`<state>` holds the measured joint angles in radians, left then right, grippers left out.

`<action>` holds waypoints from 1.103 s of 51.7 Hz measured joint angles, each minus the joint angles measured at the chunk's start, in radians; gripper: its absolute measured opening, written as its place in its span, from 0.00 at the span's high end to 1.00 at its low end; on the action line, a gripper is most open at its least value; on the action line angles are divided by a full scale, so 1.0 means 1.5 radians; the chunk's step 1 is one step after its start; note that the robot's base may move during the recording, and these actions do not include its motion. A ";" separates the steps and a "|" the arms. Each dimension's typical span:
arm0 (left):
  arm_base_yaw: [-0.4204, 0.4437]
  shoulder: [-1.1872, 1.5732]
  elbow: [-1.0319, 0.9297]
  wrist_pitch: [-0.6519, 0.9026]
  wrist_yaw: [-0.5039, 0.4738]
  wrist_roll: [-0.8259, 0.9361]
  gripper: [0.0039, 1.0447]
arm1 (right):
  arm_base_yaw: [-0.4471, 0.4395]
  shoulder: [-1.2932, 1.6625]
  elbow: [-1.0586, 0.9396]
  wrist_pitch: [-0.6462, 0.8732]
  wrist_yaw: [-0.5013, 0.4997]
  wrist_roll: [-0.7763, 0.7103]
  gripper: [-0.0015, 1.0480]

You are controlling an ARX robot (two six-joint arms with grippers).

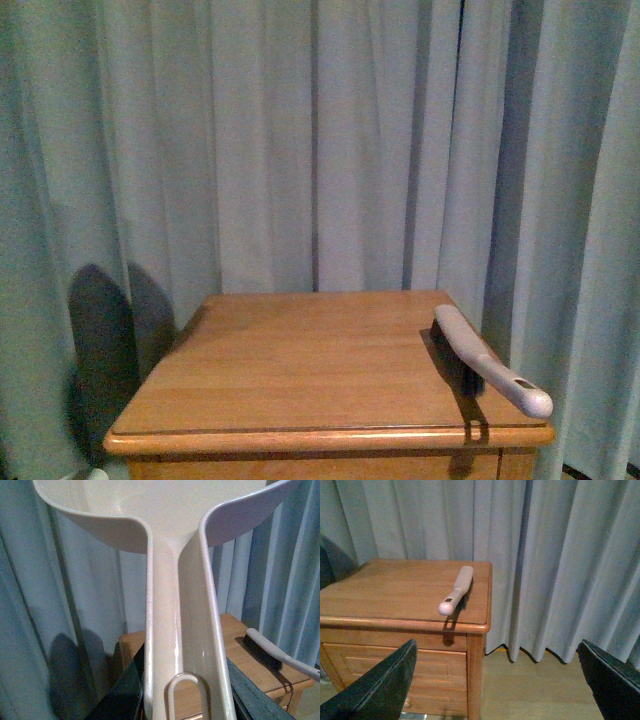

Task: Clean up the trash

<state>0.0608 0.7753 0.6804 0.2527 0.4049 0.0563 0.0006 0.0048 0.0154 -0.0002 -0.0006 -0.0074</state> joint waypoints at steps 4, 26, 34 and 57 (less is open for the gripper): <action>0.023 -0.027 -0.014 -0.003 0.021 -0.004 0.75 | 0.000 0.000 0.000 0.000 0.000 0.000 0.07; 0.053 -0.045 -0.053 -0.004 0.033 -0.014 0.75 | 0.000 0.000 0.000 0.000 0.000 0.000 0.07; 0.049 -0.045 -0.053 -0.004 0.029 -0.017 0.75 | 0.000 0.000 0.000 0.000 0.000 0.000 0.07; 0.048 -0.045 -0.053 -0.004 0.027 -0.019 0.75 | 0.093 0.236 0.082 0.012 0.368 0.099 0.07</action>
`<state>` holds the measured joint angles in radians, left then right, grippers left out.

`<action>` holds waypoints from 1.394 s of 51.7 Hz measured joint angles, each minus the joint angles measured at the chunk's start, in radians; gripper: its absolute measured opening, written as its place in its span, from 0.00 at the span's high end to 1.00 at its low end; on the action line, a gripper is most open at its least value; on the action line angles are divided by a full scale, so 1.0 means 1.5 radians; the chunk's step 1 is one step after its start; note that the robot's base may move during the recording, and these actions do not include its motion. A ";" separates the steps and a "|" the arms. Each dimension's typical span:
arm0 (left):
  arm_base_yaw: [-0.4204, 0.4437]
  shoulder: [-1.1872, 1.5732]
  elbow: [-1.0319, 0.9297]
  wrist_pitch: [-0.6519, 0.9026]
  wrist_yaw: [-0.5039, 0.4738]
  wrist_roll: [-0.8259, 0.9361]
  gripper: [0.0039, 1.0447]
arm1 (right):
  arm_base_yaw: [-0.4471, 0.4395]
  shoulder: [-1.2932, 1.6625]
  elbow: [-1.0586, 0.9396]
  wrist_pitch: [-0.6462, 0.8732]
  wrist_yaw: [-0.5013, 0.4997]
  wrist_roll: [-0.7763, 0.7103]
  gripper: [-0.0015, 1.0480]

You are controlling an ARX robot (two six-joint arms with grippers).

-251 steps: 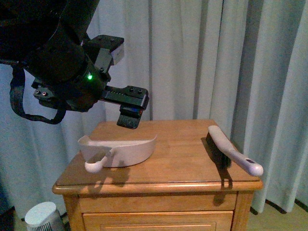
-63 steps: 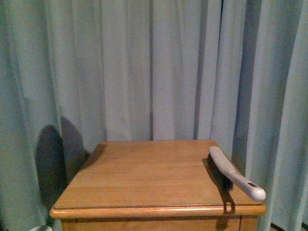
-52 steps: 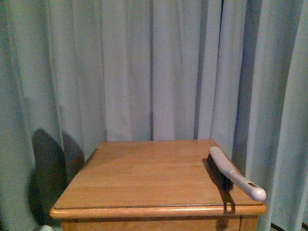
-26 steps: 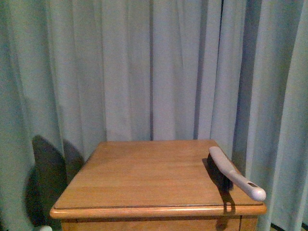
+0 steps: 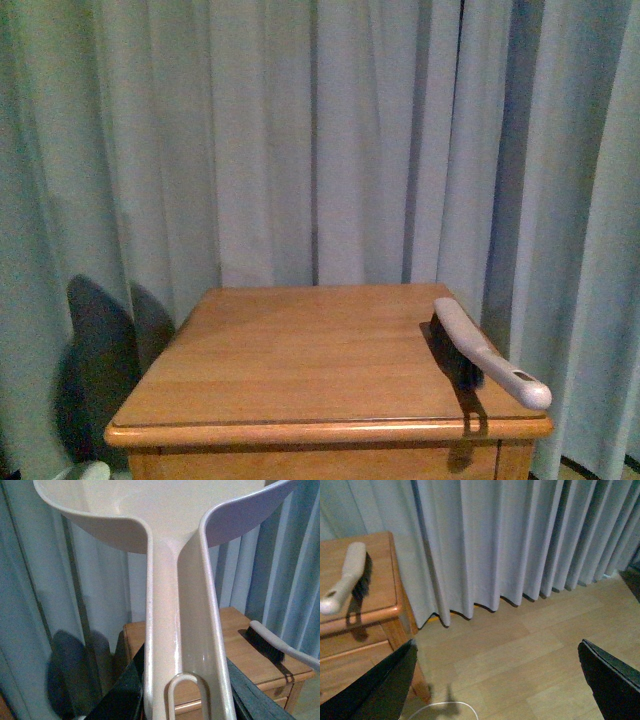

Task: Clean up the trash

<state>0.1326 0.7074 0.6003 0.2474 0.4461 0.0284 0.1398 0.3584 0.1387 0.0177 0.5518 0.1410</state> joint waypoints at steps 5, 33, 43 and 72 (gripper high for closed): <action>0.000 0.000 0.000 0.000 0.000 0.000 0.75 | -0.004 0.151 0.129 0.010 -0.069 0.034 0.07; 0.000 0.000 0.000 0.000 0.000 0.000 0.75 | -0.074 0.818 0.721 -0.248 -0.258 0.173 0.07; 0.000 0.000 0.000 0.000 0.000 0.000 0.75 | -0.045 0.934 0.830 -0.286 -0.266 0.209 0.07; 0.000 0.000 0.000 0.000 0.000 0.000 0.75 | 0.031 1.080 0.901 -0.296 -0.261 0.240 0.07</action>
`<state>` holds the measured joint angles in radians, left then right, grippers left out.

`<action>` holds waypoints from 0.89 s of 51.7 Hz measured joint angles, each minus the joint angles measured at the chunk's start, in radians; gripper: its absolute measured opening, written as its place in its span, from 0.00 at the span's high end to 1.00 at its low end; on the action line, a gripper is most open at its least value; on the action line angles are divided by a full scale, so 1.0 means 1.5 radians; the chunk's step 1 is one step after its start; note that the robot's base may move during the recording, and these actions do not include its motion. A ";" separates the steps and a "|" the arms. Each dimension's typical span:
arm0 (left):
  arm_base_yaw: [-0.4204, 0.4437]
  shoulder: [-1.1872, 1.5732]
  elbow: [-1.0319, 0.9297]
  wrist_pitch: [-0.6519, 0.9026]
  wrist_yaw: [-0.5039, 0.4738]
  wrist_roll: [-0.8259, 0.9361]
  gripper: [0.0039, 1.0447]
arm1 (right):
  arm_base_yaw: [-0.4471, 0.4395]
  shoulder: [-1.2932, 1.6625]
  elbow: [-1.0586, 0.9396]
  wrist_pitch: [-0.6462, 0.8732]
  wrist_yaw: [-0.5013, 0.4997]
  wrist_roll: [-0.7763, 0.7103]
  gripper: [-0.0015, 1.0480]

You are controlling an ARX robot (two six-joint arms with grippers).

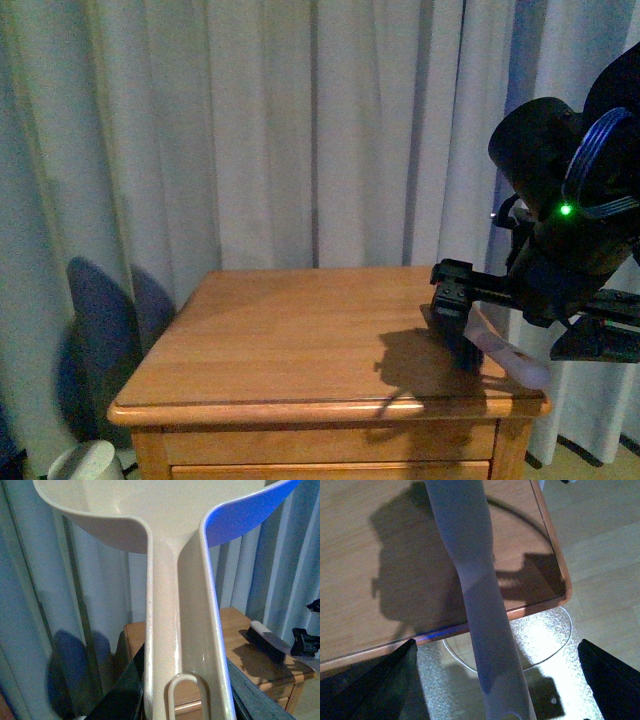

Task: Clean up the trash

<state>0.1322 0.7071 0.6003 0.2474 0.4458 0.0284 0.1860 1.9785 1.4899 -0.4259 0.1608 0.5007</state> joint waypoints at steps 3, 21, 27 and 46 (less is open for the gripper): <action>0.000 0.000 0.000 0.000 0.000 0.000 0.75 | 0.002 0.003 -0.006 0.007 0.000 0.001 0.07; 0.000 0.000 0.000 0.000 0.000 0.000 0.75 | 0.008 0.031 -0.028 0.031 0.000 0.002 0.07; 0.000 0.000 0.000 0.000 0.000 0.000 0.75 | 0.008 0.031 -0.030 0.034 0.000 0.002 0.20; 0.000 0.000 0.000 0.000 0.000 0.000 0.75 | 0.004 0.029 -0.041 0.048 -0.003 -0.016 0.81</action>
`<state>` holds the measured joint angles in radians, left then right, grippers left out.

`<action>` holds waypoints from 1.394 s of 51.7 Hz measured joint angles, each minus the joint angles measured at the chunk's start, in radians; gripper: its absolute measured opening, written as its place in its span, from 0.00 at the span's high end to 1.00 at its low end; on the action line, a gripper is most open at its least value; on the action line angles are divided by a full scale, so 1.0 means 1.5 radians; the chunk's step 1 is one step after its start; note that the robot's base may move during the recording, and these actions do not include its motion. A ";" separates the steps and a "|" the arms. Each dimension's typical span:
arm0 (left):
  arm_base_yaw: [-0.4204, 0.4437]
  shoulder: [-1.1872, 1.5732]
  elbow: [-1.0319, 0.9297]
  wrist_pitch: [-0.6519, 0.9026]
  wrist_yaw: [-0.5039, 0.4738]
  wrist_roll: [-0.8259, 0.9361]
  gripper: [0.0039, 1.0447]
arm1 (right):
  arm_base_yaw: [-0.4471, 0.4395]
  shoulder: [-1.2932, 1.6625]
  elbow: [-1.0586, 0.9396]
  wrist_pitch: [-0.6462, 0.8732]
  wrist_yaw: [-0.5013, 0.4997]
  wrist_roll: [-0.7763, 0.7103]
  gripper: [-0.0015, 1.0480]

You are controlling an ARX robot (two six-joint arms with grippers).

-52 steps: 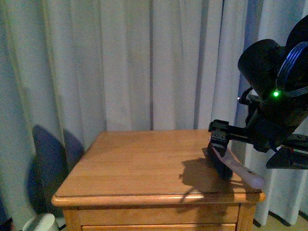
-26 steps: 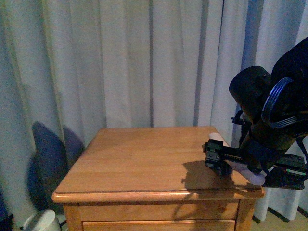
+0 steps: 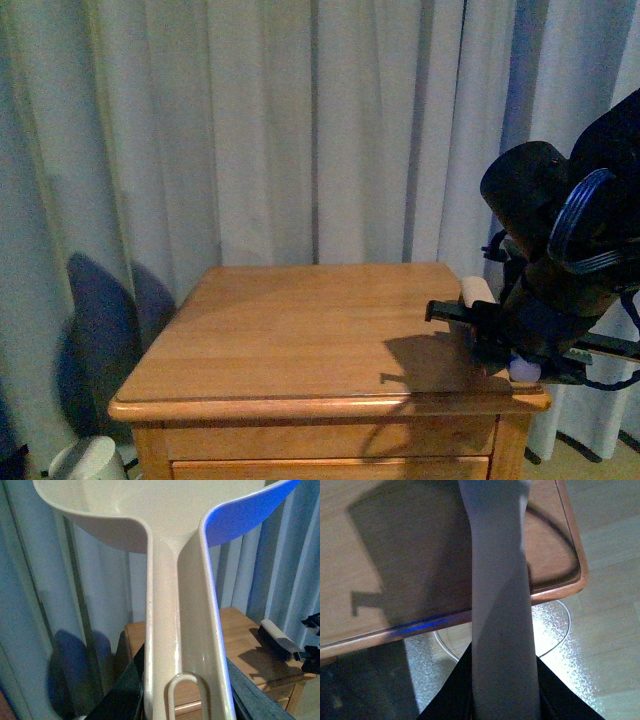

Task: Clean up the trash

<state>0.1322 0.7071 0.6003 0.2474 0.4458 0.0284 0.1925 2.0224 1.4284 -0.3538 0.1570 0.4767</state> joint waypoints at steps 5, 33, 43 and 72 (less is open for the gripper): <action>0.000 0.000 0.000 0.000 0.000 0.000 0.75 | -0.003 -0.009 -0.008 0.007 -0.002 -0.007 0.81; 0.000 0.000 0.000 0.000 0.000 0.000 0.75 | 0.024 -0.268 -0.170 0.213 0.149 -0.182 0.81; 0.000 0.000 0.000 0.000 0.000 0.000 0.75 | 0.056 -0.429 -0.298 0.305 0.206 -0.257 0.81; 0.000 0.000 0.000 0.000 0.000 0.000 0.75 | 0.217 -0.834 -0.623 0.336 0.416 -0.327 0.81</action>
<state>0.1322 0.7071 0.6003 0.2474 0.4458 0.0284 0.5186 0.7715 0.4938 0.1509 0.7803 -0.0132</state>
